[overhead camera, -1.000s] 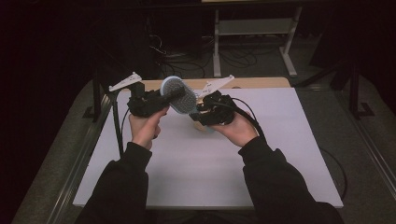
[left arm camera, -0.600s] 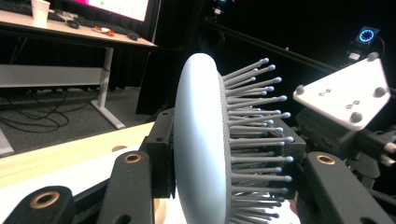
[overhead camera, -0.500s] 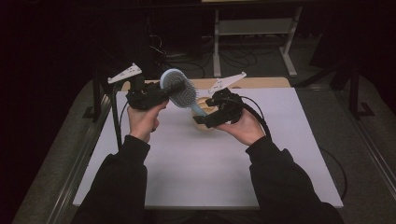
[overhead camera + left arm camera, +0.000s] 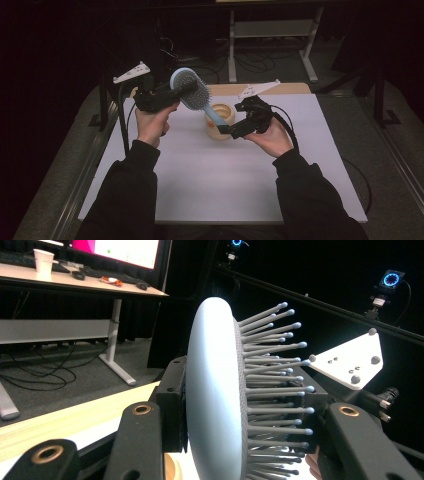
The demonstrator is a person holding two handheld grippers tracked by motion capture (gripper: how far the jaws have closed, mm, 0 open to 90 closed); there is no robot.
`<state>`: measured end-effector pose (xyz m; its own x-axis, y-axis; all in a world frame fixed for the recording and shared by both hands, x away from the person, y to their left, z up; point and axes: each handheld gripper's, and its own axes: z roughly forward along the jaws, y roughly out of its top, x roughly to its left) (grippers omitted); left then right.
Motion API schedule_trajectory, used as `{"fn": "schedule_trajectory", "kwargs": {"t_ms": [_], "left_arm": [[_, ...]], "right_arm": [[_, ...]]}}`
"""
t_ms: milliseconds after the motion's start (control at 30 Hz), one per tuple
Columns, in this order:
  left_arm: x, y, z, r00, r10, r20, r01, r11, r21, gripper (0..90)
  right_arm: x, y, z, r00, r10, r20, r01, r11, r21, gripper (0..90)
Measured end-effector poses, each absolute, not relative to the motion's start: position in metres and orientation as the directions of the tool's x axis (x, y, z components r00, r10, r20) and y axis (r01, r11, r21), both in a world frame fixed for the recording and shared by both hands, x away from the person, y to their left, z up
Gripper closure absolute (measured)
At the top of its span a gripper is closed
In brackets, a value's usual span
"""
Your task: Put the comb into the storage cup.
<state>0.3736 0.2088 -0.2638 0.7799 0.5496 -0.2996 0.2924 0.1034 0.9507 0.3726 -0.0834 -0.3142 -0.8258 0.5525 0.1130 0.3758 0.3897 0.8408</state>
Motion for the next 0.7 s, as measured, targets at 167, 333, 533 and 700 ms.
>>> {"fn": "schedule_trajectory", "kwargs": {"t_ms": [167,333,533,700], "left_arm": [[0.377,0.209,-0.263,0.774,0.561,-0.293,0.290,0.096,0.952,53.8],[0.381,0.209,-0.262,0.789,0.549,-0.276,0.279,0.079,0.957,53.9],[0.386,0.211,-0.260,0.791,0.547,-0.273,0.272,0.086,0.959,53.9],[0.389,0.212,-0.255,0.788,0.561,-0.252,0.259,0.069,0.963,53.9]], "right_arm": [[0.373,-0.096,-0.317,-0.814,0.567,0.126,0.377,0.350,0.858,0.0],[0.371,-0.102,-0.323,-0.802,0.588,0.105,0.379,0.364,0.851,0.0],[0.368,-0.112,-0.334,-0.796,0.596,0.108,0.389,0.367,0.845,0.0],[0.365,-0.123,-0.341,-0.791,0.600,0.121,0.402,0.360,0.842,0.0]]}}
